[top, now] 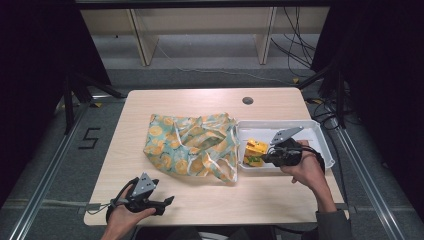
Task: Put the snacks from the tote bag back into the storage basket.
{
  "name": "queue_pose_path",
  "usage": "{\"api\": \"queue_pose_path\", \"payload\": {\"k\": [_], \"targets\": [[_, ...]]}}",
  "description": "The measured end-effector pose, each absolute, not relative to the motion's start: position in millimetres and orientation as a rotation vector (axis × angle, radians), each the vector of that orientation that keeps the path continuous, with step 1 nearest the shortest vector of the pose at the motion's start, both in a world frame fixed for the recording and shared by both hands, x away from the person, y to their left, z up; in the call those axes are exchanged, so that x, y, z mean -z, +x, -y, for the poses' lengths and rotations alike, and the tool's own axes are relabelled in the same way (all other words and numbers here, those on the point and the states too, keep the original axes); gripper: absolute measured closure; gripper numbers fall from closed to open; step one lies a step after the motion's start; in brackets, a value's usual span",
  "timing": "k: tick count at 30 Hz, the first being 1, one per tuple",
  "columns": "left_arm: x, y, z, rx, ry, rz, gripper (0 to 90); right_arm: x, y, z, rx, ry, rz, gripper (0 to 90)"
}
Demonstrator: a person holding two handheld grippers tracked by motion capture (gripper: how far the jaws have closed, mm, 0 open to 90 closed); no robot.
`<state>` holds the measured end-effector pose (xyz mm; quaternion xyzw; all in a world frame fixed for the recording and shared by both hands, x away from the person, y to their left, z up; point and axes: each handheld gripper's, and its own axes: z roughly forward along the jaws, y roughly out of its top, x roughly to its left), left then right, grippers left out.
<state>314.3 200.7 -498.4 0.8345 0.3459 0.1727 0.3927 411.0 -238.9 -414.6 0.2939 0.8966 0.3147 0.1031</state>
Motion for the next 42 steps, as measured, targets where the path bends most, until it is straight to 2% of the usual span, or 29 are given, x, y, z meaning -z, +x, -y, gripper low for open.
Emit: {"api": "queue_pose_path", "payload": {"k": [34, 42], "targets": [[498.2, 315.1, -202.5, -0.438, 2.131, -0.865, 19.9, 409.4, 413.8, 252.3, -0.949, 0.862, -2.595, 89.9], [497.3, 315.8, -204.4, -0.447, 2.088, -0.920, 19.9, 399.3, 411.3, 263.3, -1.040, 0.950, -2.497, 79.1]]}}
